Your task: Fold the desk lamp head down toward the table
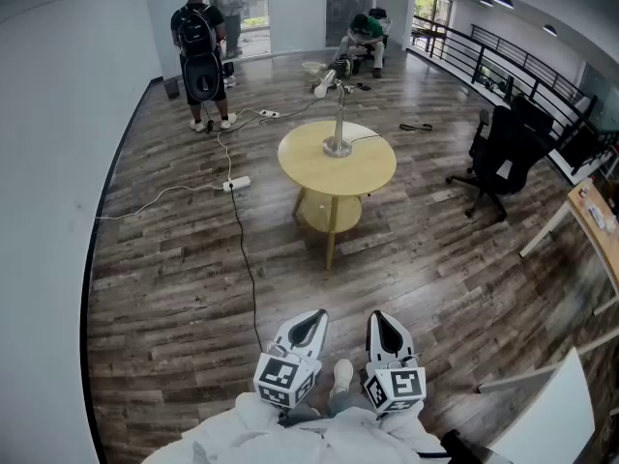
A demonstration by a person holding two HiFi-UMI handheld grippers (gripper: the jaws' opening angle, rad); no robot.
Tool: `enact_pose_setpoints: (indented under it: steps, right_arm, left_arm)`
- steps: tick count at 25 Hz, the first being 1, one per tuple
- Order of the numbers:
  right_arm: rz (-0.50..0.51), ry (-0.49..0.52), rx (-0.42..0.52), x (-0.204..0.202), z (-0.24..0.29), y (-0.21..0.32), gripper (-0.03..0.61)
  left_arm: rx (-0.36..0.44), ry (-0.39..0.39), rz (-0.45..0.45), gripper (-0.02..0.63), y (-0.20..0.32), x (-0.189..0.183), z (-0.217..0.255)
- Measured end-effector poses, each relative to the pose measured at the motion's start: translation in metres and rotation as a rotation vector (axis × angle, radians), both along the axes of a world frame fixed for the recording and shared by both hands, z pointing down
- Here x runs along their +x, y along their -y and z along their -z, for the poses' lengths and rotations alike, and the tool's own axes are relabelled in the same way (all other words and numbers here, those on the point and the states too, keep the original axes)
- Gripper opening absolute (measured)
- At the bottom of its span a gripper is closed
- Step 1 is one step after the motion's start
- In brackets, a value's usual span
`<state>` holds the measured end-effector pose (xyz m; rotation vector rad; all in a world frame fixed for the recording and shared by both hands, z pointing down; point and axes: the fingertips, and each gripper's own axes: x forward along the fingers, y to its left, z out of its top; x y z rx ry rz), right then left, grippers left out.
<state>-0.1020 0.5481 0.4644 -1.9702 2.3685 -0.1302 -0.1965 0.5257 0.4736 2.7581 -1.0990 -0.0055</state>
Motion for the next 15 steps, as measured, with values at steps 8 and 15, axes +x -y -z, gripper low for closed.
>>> enact_pose_setpoints:
  steps: [8,15]
  right_arm:
    - [0.047,0.013,0.004,0.028,0.000,0.069,0.000]
    - [0.072,0.010,0.011,0.081,0.006,0.146,0.000]
  left_arm:
    - [-0.031,0.015,0.028,-0.002,0.056,0.036,-0.008]
    - [-0.039,0.006,0.067,-0.002,0.135,0.083,-0.002]
